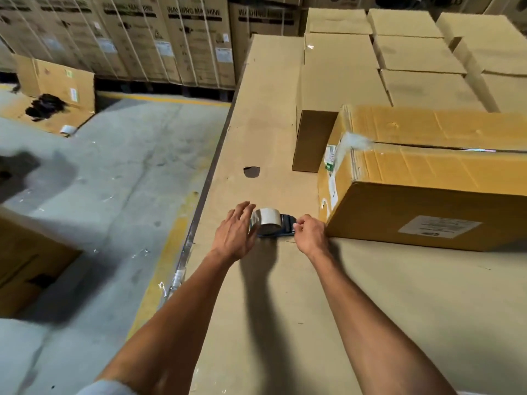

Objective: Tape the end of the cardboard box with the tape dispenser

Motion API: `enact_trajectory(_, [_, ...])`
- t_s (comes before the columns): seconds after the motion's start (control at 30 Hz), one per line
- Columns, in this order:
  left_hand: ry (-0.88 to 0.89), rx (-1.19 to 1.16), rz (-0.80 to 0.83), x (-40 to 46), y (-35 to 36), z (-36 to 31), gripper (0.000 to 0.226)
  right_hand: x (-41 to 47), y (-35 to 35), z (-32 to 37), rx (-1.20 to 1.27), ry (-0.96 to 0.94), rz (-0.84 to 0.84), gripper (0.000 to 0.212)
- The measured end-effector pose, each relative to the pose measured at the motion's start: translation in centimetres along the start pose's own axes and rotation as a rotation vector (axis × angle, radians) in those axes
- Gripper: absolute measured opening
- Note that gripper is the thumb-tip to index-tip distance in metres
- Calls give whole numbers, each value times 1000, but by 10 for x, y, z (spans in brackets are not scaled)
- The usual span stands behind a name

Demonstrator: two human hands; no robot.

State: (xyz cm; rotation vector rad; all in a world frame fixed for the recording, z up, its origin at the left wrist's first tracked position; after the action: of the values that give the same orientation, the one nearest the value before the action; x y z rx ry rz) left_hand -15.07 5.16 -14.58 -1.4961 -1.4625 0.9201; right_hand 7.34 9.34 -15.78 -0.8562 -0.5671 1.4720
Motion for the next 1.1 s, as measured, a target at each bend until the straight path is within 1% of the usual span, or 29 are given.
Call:
enact_trajectory(0.1, [-9,-74,-9,8,12,3,57,11,13,-11,34,131,22,23])
enact_trajectory(0.23, [-31,-206,-39,15,21,2,54,20,19,-17,90,193,0,19])
enact_trajectory(0.4, [-67,-257,-34,21,34,3,56,22,24,-21,106,211,-29,14])
enact_trajectory(0.53, [-92,-288,-46,18,37,1,56,22,23,-24,139,190,-51,15])
enact_trajectory(0.7, [-100,-320,-38,18,36,2,54,23,26,-30,137,200,-38,22])
enact_trajectory(0.83, [-89,-329,-30,20,34,1,55,23,25,-31,155,206,-19,28])
enact_trajectory(0.9, [-69,-320,-47,22,30,-4,54,24,23,-30,153,206,-3,20])
enact_trajectory(1.0, [9,-269,-75,24,25,-16,55,25,19,-28,124,188,6,19])
enact_trajectory(1.1, [71,-188,-54,26,30,-24,57,25,18,-28,112,179,-14,14])
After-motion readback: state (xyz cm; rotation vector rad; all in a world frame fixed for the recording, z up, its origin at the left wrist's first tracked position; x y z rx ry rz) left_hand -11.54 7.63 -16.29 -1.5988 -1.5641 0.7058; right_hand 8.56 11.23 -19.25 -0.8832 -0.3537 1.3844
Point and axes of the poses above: each hand's wrist, its own x-axis towards the middle knuckle, its own y-axis out of the palm, z = x × y, the point moved 6 cm from there along x, towards the middle knuckle, and after that the axes turned 2 degrees about -z, right-handed, at the moved point
